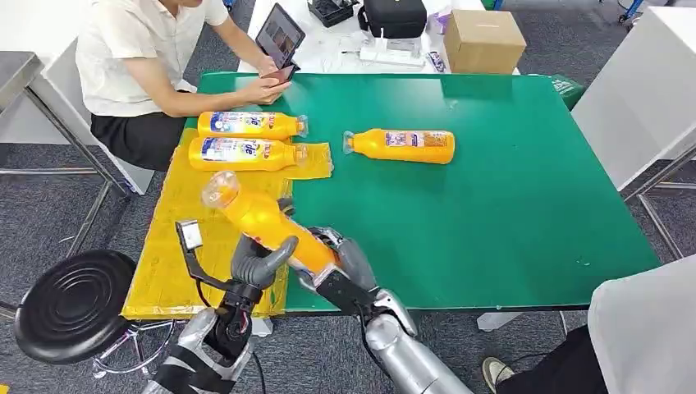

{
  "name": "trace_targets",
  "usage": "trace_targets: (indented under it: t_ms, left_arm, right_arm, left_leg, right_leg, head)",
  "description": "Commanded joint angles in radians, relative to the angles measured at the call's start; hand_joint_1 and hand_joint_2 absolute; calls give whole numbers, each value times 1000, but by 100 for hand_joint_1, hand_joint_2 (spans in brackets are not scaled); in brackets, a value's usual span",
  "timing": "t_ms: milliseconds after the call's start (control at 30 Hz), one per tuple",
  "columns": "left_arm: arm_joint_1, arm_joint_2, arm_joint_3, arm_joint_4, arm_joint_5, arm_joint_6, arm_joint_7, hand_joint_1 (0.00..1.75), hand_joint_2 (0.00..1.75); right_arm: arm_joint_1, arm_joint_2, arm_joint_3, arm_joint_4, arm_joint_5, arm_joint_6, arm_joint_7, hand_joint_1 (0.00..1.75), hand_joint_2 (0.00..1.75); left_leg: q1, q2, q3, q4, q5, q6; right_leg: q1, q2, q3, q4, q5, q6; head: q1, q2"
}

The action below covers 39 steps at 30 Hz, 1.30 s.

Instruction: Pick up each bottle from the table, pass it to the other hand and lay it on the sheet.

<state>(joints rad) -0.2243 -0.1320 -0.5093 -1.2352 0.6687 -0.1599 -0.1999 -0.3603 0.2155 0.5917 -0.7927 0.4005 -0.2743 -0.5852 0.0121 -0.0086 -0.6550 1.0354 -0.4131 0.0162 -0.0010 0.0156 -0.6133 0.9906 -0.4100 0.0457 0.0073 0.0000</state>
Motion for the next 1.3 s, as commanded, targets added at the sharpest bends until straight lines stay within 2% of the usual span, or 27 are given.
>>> trace_targets:
  t_ms: [33,67,133,167,367,467,533,600,667,700,767,800,833,867,900,933,967,1000,1033,1100,1300]
  left_arm:
    - [-66,2,-20,88,-12,-17,-15,175,175]
    - [-63,4,-18,85,-12,-17,-18,175,175]
    - [-59,10,-10,78,-16,-13,-26,175,175]
    - [-57,12,-3,74,-20,-8,-31,175,175]
    - [-56,23,17,66,-33,11,-45,175,175]
    - [-67,46,50,54,-154,131,-85,175,175]
    - [-84,72,83,51,-277,199,-120,175,175]
    - [-130,99,92,92,-570,429,-180,175,175]
    - [-163,93,124,151,-780,571,-189,175,175]
    - [-183,93,134,193,-919,662,-178,171,175]
    - [-214,95,138,264,-1105,748,-151,168,175]
    - [-247,104,111,335,-1280,828,-66,161,175]
    - [-257,107,101,356,-1333,844,-47,148,175]
    - [-277,110,126,402,-1464,858,-4,124,175]
    - [-285,111,135,419,-1589,858,66,82,175]
    - [-313,101,137,486,-1687,858,102,84,175]
    - [-313,101,137,486,-1687,858,102,99,175]
    - [-353,76,151,587,-1664,775,71,143,175]
    - [-375,67,152,624,-1658,737,52,161,175]
    - [-429,44,128,710,-1679,653,36,175,175]
    - [-465,14,126,744,-1677,612,29,175,175]
  right_arm:
    - [-44,5,72,130,-6,32,-15,113,175]
    - [-43,6,75,133,-7,38,-16,5,175]
    - [-39,7,88,133,8,29,-24,0,175]
    - [-35,8,93,131,14,21,-29,0,0]
    - [-25,7,106,129,33,-5,-35,0,0]
    - [-7,-8,123,105,65,-56,-38,0,0]
    - [3,-21,128,89,70,-66,-42,0,0]
    - [5,-26,122,79,70,-67,-46,0,0]
    - [2,-24,110,78,73,-66,-43,0,0]
    - [-3,-21,104,82,77,-63,-42,0,0]
    - [-9,-14,95,87,82,-53,-44,0,0]
    - [-13,-9,90,90,81,-45,-47,0,0]
    - [-13,-7,88,89,81,-46,-48,0,175]
    - [-17,-1,84,90,83,-41,-49,0,175]
    - [-18,0,83,91,83,-40,-49,0,175]
    - [-21,6,80,92,84,-36,-47,0,175]
    - [-21,6,80,92,84,-36,-47,0,175]
    - [-25,9,82,92,85,-21,-50,0,175]
    - [-26,11,82,91,88,-18,-53,0,175]
    - [-29,15,81,89,92,-9,-55,0,175]
    - [-30,15,73,83,91,0,-57,0,175]
  left_leg:
    - [0,0,2,-1,0,0]
    - [-1,0,5,-1,-1,0]
    - [0,0,4,-1,-1,0]
    - [-1,0,6,-2,-1,0]
    - [0,0,3,-1,0,0]
    - [-1,0,6,-2,-1,0]
    - [0,1,3,-1,0,0]
    - [0,1,2,-1,0,-1]
    - [0,-1,3,-1,0,-1]
    - [0,-1,6,-2,0,-1]
    - [-1,0,6,-2,0,-1]
    - [0,-1,3,-1,0,-1]
    - [0,0,5,-2,0,-1]
    - [0,-1,4,-1,1,0]
    - [-1,0,5,-2,1,0]
    - [0,1,3,-1,1,0]
    - [0,1,4,-1,1,0]
    - [0,1,3,-1,1,0]
    - [-1,1,6,-2,0,0]
    - [0,-2,4,-1,1,-1]
    - [0,-2,2,0,1,0]
  right_leg:
    - [0,-1,2,0,-1,-1]
    - [0,-2,5,0,-2,-1]
    - [0,-2,4,-1,-1,-1]
    - [0,-2,5,0,-2,-1]
    - [0,-1,2,0,-1,-1]
    - [0,-2,5,-1,-2,-1]
    - [0,-1,3,-1,-1,-1]
    - [1,-1,2,0,0,-1]
    - [0,-3,3,0,-1,-1]
    - [0,-3,5,0,-2,-2]
    - [0,-3,5,0,-1,-2]
    - [0,-2,3,0,-1,-1]
    - [0,-2,5,0,-1,-1]
    - [0,-2,3,0,0,-1]
    - [0,-2,5,0,-1,-1]
    - [0,0,2,0,0,-1]
    - [0,0,4,0,0,-1]
    - [0,-1,3,1,0,-1]
    - [-1,-1,5,1,-1,-1]
    - [0,-4,5,1,-1,-1]
    - [0,-4,3,1,-1,0]
  head:
    - [0,0]
    - [0,0]
    - [0,0]
    - [0,0]
    - [0,0]
    - [0,0]
    - [0,0]
    - [0,0]
    - [0,0]
    - [0,0]
    - [0,0]
    - [0,0]
    - [0,0]
    - [0,0]
    - [0,0]
    - [1,0]
    - [0,0]
    - [0,0]
    - [0,0]
    - [0,0]
    - [0,0]
